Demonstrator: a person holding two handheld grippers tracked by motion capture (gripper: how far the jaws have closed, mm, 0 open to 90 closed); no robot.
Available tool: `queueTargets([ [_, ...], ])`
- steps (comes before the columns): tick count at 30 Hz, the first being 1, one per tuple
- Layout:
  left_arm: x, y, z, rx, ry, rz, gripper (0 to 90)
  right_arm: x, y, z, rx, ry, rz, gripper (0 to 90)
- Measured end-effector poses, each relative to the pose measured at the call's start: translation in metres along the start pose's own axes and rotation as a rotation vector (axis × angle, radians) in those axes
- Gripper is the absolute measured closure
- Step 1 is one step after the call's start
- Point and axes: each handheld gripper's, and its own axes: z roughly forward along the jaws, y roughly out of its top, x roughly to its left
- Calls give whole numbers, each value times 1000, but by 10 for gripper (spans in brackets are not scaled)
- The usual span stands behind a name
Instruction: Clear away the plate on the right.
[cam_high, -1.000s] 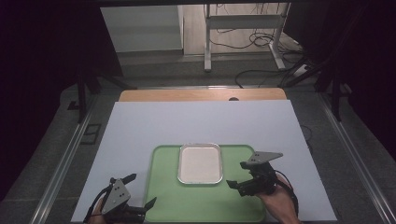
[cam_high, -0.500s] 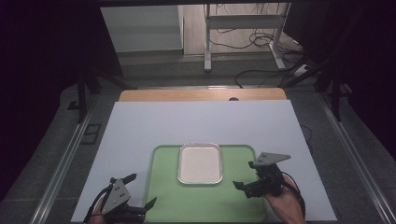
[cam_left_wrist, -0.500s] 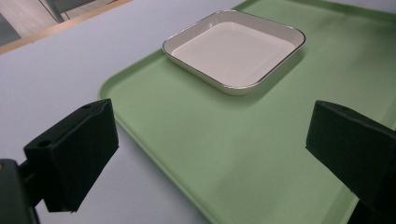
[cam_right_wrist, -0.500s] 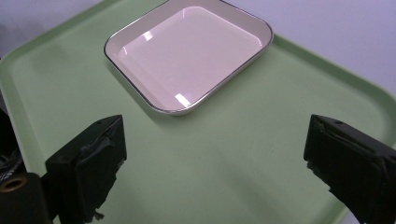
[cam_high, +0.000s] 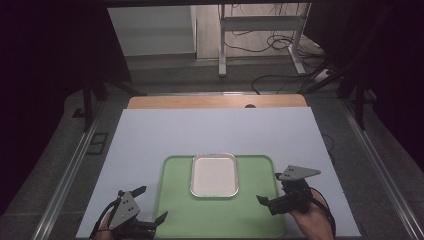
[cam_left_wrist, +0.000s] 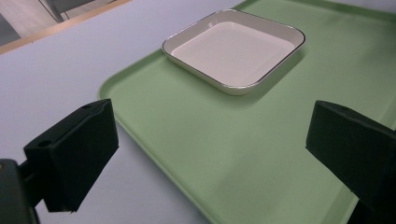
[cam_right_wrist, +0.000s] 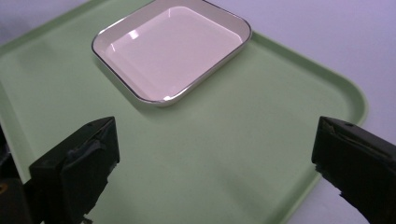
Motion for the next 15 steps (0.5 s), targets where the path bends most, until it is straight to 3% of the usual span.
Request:
queueTargets([
  [7,0,0,0,3,0,3,22,-2,-7,-6,-10,-34,-20,0],
  [15,0,0,0,2,0,2,22,-8,-19,-18,-40,-60,7,0],
])
